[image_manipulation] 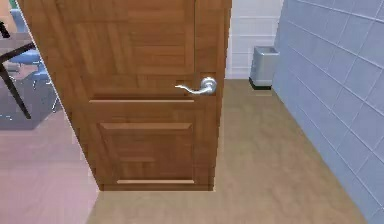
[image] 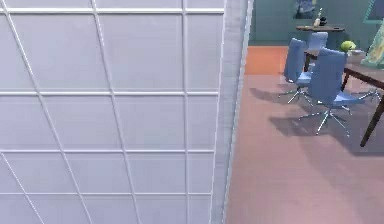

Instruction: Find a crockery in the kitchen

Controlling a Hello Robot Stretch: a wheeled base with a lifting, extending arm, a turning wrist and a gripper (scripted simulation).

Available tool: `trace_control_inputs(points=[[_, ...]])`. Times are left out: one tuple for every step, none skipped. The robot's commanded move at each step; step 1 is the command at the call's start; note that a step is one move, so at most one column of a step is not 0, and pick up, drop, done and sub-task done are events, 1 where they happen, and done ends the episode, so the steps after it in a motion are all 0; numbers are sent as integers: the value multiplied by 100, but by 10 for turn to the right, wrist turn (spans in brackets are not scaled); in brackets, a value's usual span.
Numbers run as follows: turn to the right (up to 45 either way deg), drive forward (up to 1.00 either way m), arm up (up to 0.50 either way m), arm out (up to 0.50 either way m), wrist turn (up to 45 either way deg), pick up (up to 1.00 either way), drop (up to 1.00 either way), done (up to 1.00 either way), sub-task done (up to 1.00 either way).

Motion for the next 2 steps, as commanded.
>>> trace_control_inputs(points=[[450,0,0,0,0,0,0,0,0],[0,70,0,0,0,0,0,0,0]])
